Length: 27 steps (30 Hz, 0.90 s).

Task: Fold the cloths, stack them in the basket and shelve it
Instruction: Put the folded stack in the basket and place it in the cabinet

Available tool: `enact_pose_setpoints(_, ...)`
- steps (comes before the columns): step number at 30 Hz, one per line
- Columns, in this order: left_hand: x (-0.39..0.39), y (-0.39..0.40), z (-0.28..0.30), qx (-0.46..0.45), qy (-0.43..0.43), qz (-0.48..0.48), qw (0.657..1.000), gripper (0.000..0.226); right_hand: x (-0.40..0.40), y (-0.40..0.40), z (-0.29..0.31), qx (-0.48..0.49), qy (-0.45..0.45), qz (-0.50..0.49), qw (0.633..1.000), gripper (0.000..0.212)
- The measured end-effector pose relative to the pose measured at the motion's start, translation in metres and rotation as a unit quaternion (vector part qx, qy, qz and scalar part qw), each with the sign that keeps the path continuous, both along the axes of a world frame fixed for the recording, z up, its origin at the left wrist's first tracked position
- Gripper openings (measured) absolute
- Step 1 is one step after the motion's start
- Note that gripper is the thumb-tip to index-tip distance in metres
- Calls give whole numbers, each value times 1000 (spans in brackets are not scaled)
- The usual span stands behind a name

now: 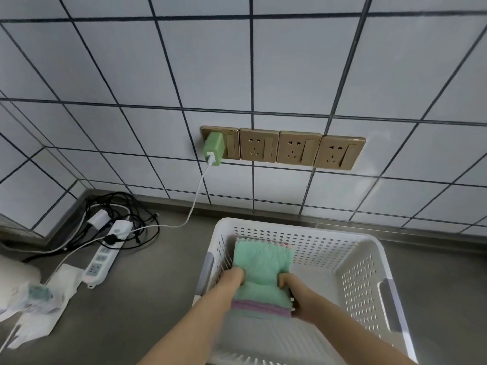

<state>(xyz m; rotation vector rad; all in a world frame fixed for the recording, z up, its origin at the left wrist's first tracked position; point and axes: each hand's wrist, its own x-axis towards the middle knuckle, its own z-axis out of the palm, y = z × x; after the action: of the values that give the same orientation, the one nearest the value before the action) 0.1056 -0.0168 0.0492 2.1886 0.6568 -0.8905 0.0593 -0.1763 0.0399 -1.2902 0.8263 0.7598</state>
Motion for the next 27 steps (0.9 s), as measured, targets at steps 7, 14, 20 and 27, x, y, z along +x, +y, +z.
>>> enact_pose_setpoints(7,-15,-3,27,-46,-61,5,997,10,-6,1,30,-30,-10,60,998,49)
enact_pose_setpoints(14,-50,25,77,-73,-232,-147,959,49,-46,-25,93,-230,-170,168,943,61)
enact_pose_setpoints(20,-61,59,99,-43,-403,-30,914,33,-85,-76,126,-419,-322,15,849,32)
enact_pose_setpoints(27,-63,61,75,-134,-296,107,940,38,-101,-103,100,-553,-316,-19,771,30)
